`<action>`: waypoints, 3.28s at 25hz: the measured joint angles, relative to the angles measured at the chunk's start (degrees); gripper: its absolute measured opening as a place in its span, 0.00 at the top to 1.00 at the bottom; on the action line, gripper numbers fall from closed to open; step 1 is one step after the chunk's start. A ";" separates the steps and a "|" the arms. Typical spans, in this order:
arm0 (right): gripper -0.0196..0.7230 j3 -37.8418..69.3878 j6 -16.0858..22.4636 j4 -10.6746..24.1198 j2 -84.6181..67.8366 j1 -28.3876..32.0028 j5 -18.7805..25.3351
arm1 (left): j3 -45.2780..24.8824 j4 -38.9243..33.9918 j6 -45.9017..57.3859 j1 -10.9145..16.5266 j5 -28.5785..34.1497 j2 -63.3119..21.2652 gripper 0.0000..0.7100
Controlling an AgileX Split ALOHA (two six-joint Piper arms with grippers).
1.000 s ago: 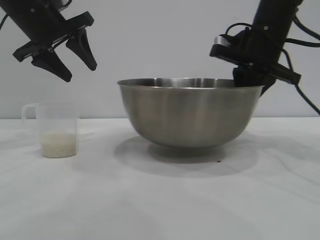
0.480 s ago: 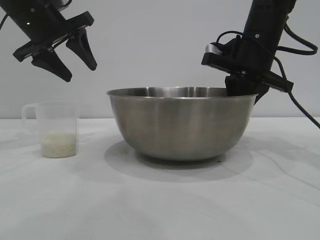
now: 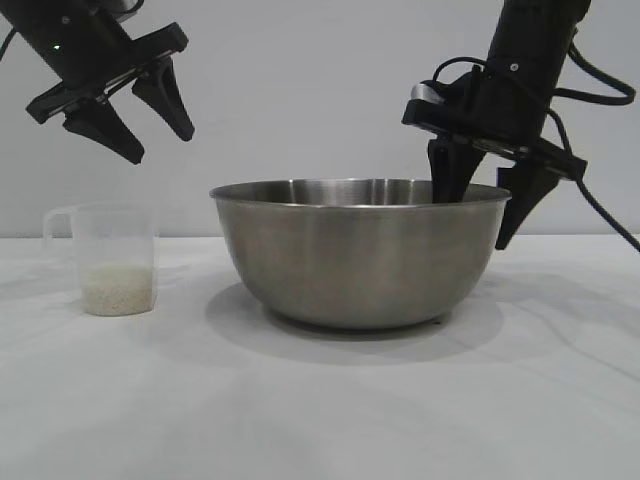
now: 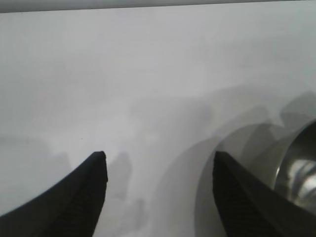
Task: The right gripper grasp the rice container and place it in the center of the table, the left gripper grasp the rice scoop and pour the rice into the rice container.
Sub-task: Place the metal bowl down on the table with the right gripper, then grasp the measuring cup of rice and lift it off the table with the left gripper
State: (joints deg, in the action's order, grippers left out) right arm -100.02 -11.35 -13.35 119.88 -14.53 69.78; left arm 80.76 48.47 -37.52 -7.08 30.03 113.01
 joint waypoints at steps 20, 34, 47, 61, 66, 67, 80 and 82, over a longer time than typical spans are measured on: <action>0.27 13.54 5.02 6.83 -27.85 14.30 1.31 | 0.00 0.00 0.00 0.00 0.00 0.00 0.44; 0.27 47.31 7.21 7.69 -62.37 14.82 1.45 | 0.00 -1.08 0.00 0.00 -1.13 0.00 0.44; 0.27 69.98 7.48 7.91 -99.23 14.82 -2.78 | 0.00 -1.55 -0.49 0.00 -1.13 0.00 0.44; 0.27 72.02 7.48 7.91 -118.80 14.82 -4.64 | 0.00 -1.55 -0.55 0.00 -0.35 0.00 0.44; 0.27 72.02 7.48 7.91 -120.74 14.82 -4.54 | 0.00 -3.05 -0.55 0.00 0.00 0.00 0.44; 0.27 72.02 7.48 7.91 -120.79 14.82 -4.54 | 0.00 -3.05 -0.55 0.00 0.13 0.00 0.44; 0.27 72.02 7.48 7.91 -120.79 14.82 -4.54 | 0.00 -12.70 5.68 0.00 6.95 -6.54 0.44; 0.27 72.02 7.48 7.91 -120.79 14.82 -4.54 | 0.00 -17.22 8.74 0.00 8.54 -8.95 0.44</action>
State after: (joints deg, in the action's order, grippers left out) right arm -28.00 -3.86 -5.44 -0.91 0.29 65.24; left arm 80.76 31.26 -28.78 -7.08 38.57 104.06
